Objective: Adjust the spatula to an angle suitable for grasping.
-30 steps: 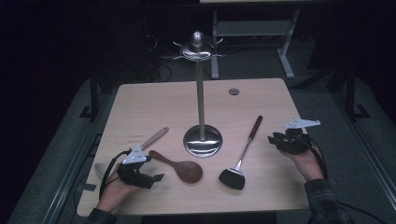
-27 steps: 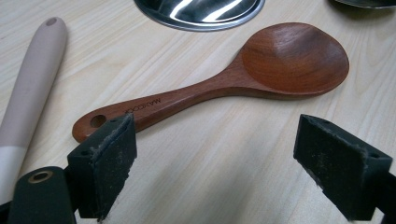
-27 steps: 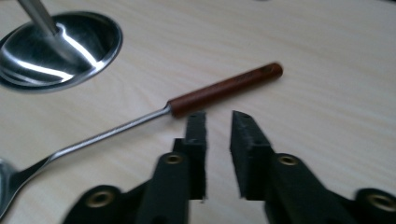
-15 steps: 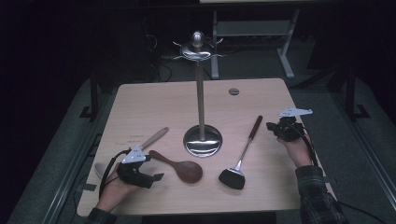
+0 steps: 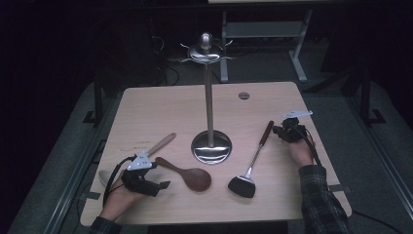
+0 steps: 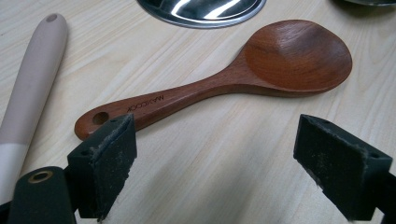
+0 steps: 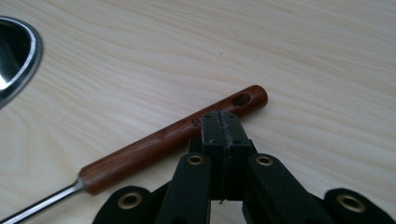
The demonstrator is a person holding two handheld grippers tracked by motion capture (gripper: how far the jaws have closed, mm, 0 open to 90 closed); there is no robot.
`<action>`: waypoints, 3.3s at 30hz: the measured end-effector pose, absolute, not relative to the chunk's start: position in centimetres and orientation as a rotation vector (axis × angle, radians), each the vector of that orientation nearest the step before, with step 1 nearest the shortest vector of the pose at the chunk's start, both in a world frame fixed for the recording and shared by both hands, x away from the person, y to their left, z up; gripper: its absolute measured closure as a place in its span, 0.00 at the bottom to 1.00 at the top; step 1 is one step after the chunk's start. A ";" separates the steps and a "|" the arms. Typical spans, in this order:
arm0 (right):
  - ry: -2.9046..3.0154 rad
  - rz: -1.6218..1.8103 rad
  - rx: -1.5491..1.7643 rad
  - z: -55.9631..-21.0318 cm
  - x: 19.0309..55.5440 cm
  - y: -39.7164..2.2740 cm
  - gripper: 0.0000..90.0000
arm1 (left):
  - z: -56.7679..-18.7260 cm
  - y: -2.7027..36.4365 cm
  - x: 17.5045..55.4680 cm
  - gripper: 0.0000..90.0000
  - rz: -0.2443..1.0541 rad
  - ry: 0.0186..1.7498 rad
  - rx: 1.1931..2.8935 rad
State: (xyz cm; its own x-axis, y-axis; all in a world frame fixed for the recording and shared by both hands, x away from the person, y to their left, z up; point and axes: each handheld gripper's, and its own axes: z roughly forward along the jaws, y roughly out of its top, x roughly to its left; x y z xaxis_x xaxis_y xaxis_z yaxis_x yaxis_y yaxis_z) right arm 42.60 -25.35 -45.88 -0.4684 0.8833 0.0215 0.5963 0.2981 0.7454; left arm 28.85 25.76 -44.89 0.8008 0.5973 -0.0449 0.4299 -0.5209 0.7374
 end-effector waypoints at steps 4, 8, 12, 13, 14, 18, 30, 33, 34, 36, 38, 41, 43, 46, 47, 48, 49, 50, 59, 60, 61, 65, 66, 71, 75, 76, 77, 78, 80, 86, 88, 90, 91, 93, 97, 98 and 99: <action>2.177 0.972 1.335 -46.1 43.1 -25.0 1.00 | -45.0 25.7 28.9 0.14 0.271 0.755 2.202; 2.174 0.956 1.344 -46.4 43.3 -24.8 1.00 | -45.0 25.8 28.9 0.14 0.268 0.753 2.201; 2.170 0.959 1.356 -46.8 43.4 -24.8 1.00 | -45.0 25.7 28.9 0.14 0.267 0.745 2.213; 2.174 0.953 1.353 -46.8 43.4 -24.7 1.00 | -45.0 25.8 28.9 0.14 0.266 0.745 2.213; 2.176 0.959 1.352 -46.8 43.5 -24.6 1.00 | -45.0 25.7 28.9 0.14 0.265 0.751 2.206; 2.180 0.974 1.351 -46.8 43.5 -24.3 1.00 | -45.1 25.8 28.9 0.14 0.268 0.755 2.205; 2.241 1.004 1.297 -47.1 44.0 -22.1 1.00 | -45.0 26.0 29.0 0.14 0.259 0.756 2.201; 2.258 1.004 1.277 -47.2 44.0 -21.6 1.00 | -45.0 26.0 29.0 0.14 0.261 0.758 2.200; 2.267 1.006 1.268 -47.2 44.0 -21.4 1.00 | -45.0 26.0 29.0 0.14 0.261 0.758 2.200; 2.278 1.004 1.254 -47.2 43.9 -21.0 1.00 | -45.0 26.0 29.0 0.14 0.260 0.757 2.200; 2.299 1.003 1.237 -47.1 43.9 -20.6 1.00 | -45.0 26.0 29.0 0.14 0.260 0.757 2.202; 2.322 1.016 1.213 -47.0 43.9 -19.9 1.00 | -45.0 26.0 29.0 0.14 0.261 0.756 2.201; 2.338 1.015 1.198 -47.0 43.9 -19.4 1.00 | -45.0 26.0 29.0 0.14 0.260 0.756 2.202; 2.362 1.018 1.165 -46.9 43.8 -18.5 1.00 | -45.0 26.0 29.0 0.14 0.260 0.754 2.204; 2.370 1.019 1.162 -46.9 43.7 -18.2 1.00 | -45.0 26.0 29.0 0.14 0.260 0.753 2.205; 2.370 1.019 1.162 -46.9 43.7 -18.2 1.00 | -45.0 26.0 29.0 0.14 0.260 0.753 2.205; 2.381 1.020 1.140 -46.9 43.7 -17.6 1.00 | -45.0 26.0 29.0 0.14 0.261 0.752 2.204; 2.387 1.021 1.134 -46.9 43.7 -17.4 1.00 | -45.0 26.0 29.0 0.14 0.261 0.751 2.205; 2.442 1.024 1.045 -46.8 43.2 -15.4 1.00 | -45.0 26.0 29.0 0.14 0.261 0.745 2.213; 2.447 1.020 1.039 -46.7 43.1 -15.3 1.00 | -45.0 26.0 29.0 0.14 0.260 0.745 2.213; 2.446 1.022 1.037 -46.6 43.0 -15.2 1.00 | -45.0 26.0 29.0 0.14 0.260 0.745 2.215; 2.479 1.012 1.017 -45.4 41.7 -15.2 1.00 | -45.0 26.0 29.0 0.14 0.260 0.746 2.213; 2.491 1.024 1.012 -45.0 41.2 -15.1 1.00 | -45.0 26.0 29.0 0.14 0.261 0.746 2.215; 2.574 1.035 0.997 -44.2 38.5 -14.3 1.00 | -44.9 26.0 28.9 0.14 0.264 0.747 2.211; 2.614 1.011 0.960 -44.2 36.7 -13.6 1.00 | -44.9 25.9 28.9 0.14 0.264 0.748 2.208; 2.625 1.022 0.955 -44.3 36.3 -13.4 1.00 | -44.9 25.9 28.8 0.14 0.264 0.747 2.207; 2.635 1.019 0.954 -44.4 35.9 -13.3 1.00 | -44.9 25.9 28.8 0.14 0.265 0.744 2.207; 2.642 0.987 0.946 -44.6 35.5 -13.2 1.00 | -44.9 25.9 28.8 0.14 0.265 0.744 2.207; 2.654 0.971 0.938 -44.9 35.2 -13.2 1.00 | -44.9 25.9 28.8 0.14 0.265 0.744 2.209; 2.680 0.942 0.944 -45.4 34.6 -13.0 1.00 | -44.8 25.8 28.8 0.14 0.260 0.749 2.203; 2.683 0.930 0.951 -45.5 34.4 -13.0 1.00 | -44.8 25.9 28.8 0.14 0.262 0.747 2.203; 2.681 0.919 0.956 -45.5 34.3 -13.1 1.00 | -44.9 25.9 28.8 0.14 0.263 0.746 2.204; 2.681 0.915 0.965 -45.5 34.3 -13.2 1.00 | -44.8 25.9 28.8 0.14 0.264 0.746 2.203; 2.675 0.904 0.986 -45.5 34.2 -13.6 1.00 | -44.9 25.9 28.8 0.14 0.263 0.747 2.203; 2.666 0.894 1.018 -45.6 34.1 -14.5 1.00 | -44.8 25.9 28.8 0.14 0.262 0.745 2.204; 2.661 0.890 1.028 -45.6 34.1 -14.8 1.00 | -44.8 25.9 28.7 0.14 0.263 0.744 2.206; 2.655 0.882 1.035 -45.5 34.1 -15.1 1.00 | -44.8 25.9 28.7 0.14 0.262 0.744 2.206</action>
